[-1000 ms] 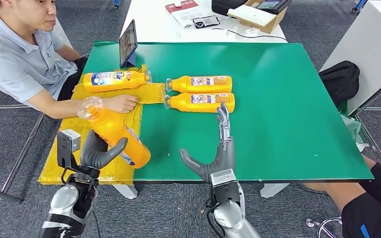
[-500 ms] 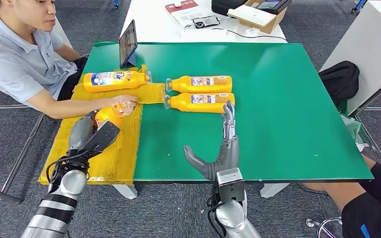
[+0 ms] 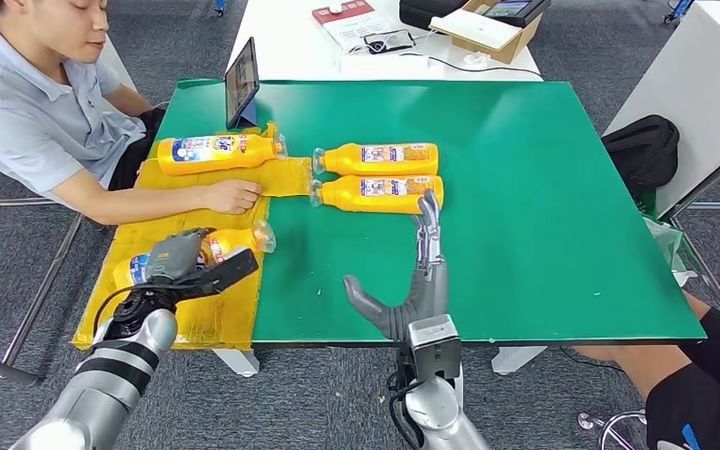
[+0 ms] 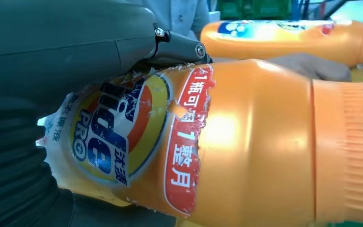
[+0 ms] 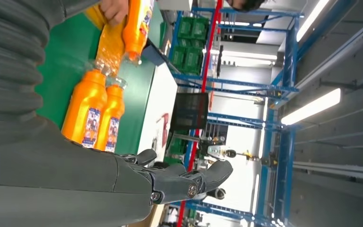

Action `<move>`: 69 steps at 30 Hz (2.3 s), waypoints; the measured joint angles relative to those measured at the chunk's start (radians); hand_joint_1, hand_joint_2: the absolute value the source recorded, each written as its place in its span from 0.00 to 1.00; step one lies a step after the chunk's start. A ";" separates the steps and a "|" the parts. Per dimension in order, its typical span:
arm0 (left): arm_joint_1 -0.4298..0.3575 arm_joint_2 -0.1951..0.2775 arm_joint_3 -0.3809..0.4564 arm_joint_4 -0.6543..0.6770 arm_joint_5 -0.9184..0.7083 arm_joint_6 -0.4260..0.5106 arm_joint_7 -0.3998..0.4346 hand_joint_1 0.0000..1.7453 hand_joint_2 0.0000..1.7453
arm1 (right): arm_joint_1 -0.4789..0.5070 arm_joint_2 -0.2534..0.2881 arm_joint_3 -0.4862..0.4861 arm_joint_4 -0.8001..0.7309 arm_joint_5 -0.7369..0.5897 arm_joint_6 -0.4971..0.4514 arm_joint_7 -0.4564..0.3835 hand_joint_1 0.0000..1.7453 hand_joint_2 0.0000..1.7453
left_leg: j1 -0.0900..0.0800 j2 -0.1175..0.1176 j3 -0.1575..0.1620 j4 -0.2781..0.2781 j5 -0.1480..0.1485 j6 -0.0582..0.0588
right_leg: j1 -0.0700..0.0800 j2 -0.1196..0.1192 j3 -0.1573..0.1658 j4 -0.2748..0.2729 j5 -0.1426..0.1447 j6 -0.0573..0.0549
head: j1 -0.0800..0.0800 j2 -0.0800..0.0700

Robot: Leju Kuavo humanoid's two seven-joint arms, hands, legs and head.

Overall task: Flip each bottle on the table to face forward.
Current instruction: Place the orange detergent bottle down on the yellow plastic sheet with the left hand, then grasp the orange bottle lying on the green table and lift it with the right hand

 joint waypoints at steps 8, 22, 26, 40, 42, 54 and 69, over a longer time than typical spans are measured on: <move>-0.039 -0.012 -0.042 0.117 -0.022 -0.054 -0.039 0.06 1.00 | -0.002 0.011 -0.002 0.023 -0.001 0.025 0.000 0.00 1.00 | 0.000 0.000 0.004 0.000 0.000 0.000 | 0.000 0.000 0.004 0.000 0.000 0.000 | 0.000 0.000; -0.005 -0.020 0.002 0.078 0.292 -0.239 -0.296 0.00 1.00 | -0.006 0.012 -0.003 0.049 -0.017 0.045 0.000 0.00 1.00 | 0.000 -0.002 0.010 -0.001 0.000 0.000 | -0.001 -0.002 0.011 0.000 -0.001 0.000 | 0.000 0.000; 0.004 -0.022 0.011 0.065 0.293 -0.242 -0.298 0.00 1.00 | -0.007 0.012 -0.003 0.052 -0.017 0.045 0.000 0.00 1.00 | 0.000 -0.002 0.010 -0.001 0.000 0.000 | -0.001 -0.002 0.012 0.000 -0.001 0.000 | 0.000 0.000; 0.185 -0.096 0.119 -0.231 0.918 -0.391 -0.392 0.00 1.00 | -0.016 0.010 0.005 0.071 -0.027 0.034 0.000 0.00 1.00 | 0.000 -0.001 0.004 0.000 0.000 0.000 | 0.000 -0.002 0.005 0.000 -0.001 0.000 | 0.000 0.000; 0.195 -0.105 0.127 -0.266 0.942 -0.366 -0.389 0.00 1.00 | -0.016 0.009 0.007 0.073 -0.026 0.029 0.000 0.00 1.00 | 0.000 -0.001 0.004 0.000 0.000 0.000 | 0.000 -0.001 0.005 0.000 -0.001 0.000 | 0.000 0.000; 0.272 -0.194 0.138 -0.497 1.180 -0.193 -0.450 0.00 1.00 | -0.026 -0.017 0.009 0.095 0.069 -0.001 0.000 0.00 1.00 | 0.000 -0.001 0.002 0.000 -0.001 0.000 | 0.000 -0.001 0.003 0.000 -0.001 0.000 | 0.000 0.000; 0.400 -0.229 0.178 -0.680 1.311 0.032 -0.472 0.00 1.00 | -0.141 -0.184 -0.072 0.335 0.561 0.077 0.206 0.00 1.00 | 0.000 -0.003 0.001 0.000 0.000 0.000 | 0.000 -0.003 0.003 -0.001 0.000 0.000 | 0.000 0.000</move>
